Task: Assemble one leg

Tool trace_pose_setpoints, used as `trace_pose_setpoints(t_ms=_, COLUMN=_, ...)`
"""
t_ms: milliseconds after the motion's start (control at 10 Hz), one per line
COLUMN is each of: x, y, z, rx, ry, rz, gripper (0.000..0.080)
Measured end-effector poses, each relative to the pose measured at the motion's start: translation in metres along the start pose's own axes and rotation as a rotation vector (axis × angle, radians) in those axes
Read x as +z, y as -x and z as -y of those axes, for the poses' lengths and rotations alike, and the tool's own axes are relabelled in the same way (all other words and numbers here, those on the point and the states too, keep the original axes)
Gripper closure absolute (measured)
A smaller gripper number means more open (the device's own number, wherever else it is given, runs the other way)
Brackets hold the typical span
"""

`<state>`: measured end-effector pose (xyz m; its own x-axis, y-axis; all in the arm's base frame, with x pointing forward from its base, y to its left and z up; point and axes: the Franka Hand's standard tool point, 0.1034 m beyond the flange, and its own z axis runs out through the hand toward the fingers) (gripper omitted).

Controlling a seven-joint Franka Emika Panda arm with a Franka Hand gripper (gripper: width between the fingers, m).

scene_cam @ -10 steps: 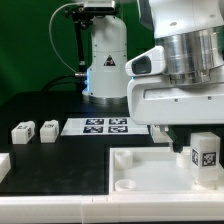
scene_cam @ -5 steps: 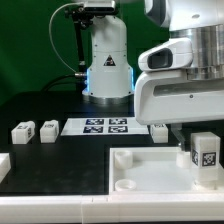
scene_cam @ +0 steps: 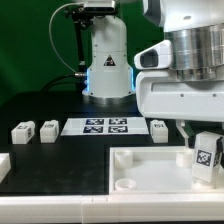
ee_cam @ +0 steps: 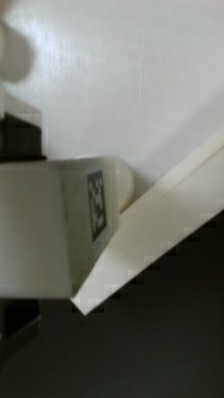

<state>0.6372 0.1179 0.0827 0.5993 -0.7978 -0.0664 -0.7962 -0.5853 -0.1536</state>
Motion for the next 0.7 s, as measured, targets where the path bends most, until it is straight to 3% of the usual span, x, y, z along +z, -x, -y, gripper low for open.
trace_pose_setpoints(t_ms=200, x=0.0019, y=-0.0059, z=-0.003, rx=0.463, ry=-0.077, rz=0.045, gripper=0.0489)
trace_pose_setpoints(t_ms=400, x=0.0022, y=-0.0058, z=-0.0025, rx=0.695, ry=-0.087, rz=0.089, gripper=0.049)
trace_pose_setpoints(t_ms=700, x=0.0027, y=-0.0045, z=-0.0023, rx=0.61, ry=-0.088, rz=0.086, gripper=0.049)
